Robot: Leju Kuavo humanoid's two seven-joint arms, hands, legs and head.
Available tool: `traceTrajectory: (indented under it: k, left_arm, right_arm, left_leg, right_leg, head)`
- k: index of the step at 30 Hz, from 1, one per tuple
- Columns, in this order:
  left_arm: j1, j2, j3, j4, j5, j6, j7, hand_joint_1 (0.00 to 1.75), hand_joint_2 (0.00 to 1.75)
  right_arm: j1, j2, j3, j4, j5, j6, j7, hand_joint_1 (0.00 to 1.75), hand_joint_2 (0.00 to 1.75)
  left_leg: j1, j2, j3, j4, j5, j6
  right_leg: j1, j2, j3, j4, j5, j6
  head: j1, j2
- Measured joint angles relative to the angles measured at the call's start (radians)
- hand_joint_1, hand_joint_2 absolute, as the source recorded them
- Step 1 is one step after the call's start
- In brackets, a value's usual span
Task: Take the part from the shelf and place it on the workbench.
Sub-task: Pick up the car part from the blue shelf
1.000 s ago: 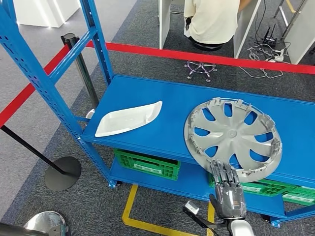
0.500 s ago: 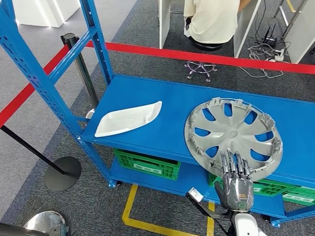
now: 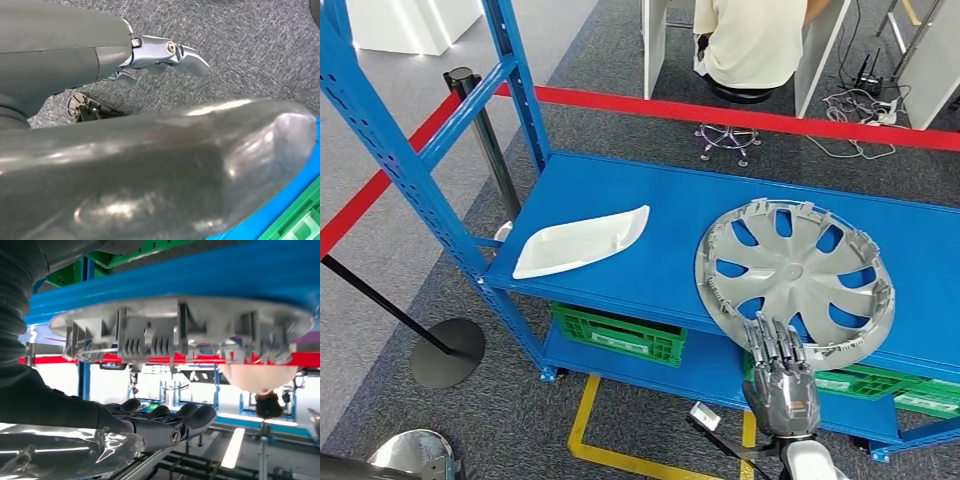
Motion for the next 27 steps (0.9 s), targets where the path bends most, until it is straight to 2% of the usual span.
traceTrajectory:
  k: [8, 12, 19, 27]
  left_arm:
    - [0.000, 0.000, 0.001, 0.000, -0.016, -0.006, 0.000, 0.00, 0.00]
    - [-0.001, 0.000, 0.001, 0.000, -0.024, -0.008, 0.000, 0.00, 0.00]
    - [-0.001, 0.000, 0.004, 0.000, -0.032, -0.009, 0.000, 0.00, 0.00]
    - [-0.002, 0.000, 0.006, 0.000, -0.035, -0.009, 0.000, 0.00, 0.00]
  right_arm:
    - [0.009, 0.067, -0.130, 0.080, -0.001, 0.000, -0.135, 0.00, 1.75]
    - [-0.002, 0.097, -0.199, 0.122, -0.001, 0.000, -0.175, 0.00, 1.75]
    - [-0.015, 0.125, -0.286, 0.151, -0.001, 0.000, -0.188, 0.00, 1.75]
    - [-0.020, 0.132, -0.317, 0.162, 0.000, 0.000, -0.185, 0.00, 1.75]
  left_leg:
    - [0.000, 0.000, 0.000, 0.000, 0.000, 0.000]
    - [0.000, 0.000, 0.000, 0.000, 0.000, 0.000]
    - [0.000, 0.000, 0.000, 0.000, 0.000, 0.000]
    - [0.000, 0.000, 0.000, 0.000, 0.000, 0.000]
  right_leg:
    - [0.000, 0.000, 0.000, 0.000, 0.000, 0.000]
    - [0.000, 0.000, 0.000, 0.000, 0.000, 0.000]
    - [0.000, 0.000, 0.000, 0.000, 0.000, 0.000]
    - [0.000, 0.000, 0.000, 0.000, 0.000, 0.000]
  head:
    - [0.000, 0.000]
    - [0.000, 0.000]
    - [0.000, 0.000]
    - [0.000, 0.000]
